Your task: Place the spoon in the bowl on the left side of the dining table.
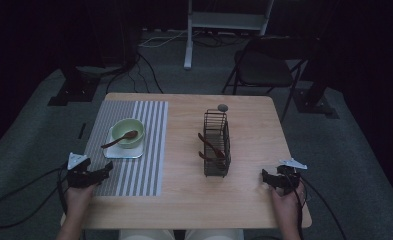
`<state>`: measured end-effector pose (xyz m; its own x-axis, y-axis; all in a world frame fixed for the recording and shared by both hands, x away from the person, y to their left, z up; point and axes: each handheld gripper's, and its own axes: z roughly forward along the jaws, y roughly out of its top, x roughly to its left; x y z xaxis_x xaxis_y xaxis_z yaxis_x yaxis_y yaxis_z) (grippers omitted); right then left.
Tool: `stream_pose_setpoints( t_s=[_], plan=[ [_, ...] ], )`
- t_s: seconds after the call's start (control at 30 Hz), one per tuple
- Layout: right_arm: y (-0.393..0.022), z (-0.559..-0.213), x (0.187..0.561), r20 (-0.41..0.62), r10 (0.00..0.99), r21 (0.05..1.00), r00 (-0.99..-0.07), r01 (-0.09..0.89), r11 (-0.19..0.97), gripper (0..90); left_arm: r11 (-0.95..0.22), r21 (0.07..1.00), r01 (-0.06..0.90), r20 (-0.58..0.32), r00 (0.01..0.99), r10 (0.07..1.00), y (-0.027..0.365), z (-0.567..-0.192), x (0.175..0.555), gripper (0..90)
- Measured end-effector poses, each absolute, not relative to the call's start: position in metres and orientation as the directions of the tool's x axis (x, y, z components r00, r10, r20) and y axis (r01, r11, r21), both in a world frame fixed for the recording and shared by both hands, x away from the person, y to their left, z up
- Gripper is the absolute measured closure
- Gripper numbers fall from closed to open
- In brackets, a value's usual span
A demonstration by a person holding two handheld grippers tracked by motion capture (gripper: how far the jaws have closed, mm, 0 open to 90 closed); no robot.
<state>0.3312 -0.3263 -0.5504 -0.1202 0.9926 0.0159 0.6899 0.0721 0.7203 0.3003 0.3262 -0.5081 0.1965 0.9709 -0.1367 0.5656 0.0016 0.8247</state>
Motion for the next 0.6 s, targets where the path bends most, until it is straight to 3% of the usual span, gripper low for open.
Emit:
stream_pose_setpoints(
  t_s=[0.1,0.6],
  plan=[
    [-0.326,-0.550,0.331,0.016,0.993,0.720,-0.120,0.690,0.072,11.8,-0.001,0.816,0.578,-0.141,0.201,0.969,0.328,-0.512,0.295,2.5],
    [-0.326,-0.550,0.331,0.016,0.993,0.720,-0.120,0.690,0.072,11.8,-0.037,0.844,0.536,-0.096,0.218,0.971,0.328,-0.523,0.256,2.6]
  ],
)
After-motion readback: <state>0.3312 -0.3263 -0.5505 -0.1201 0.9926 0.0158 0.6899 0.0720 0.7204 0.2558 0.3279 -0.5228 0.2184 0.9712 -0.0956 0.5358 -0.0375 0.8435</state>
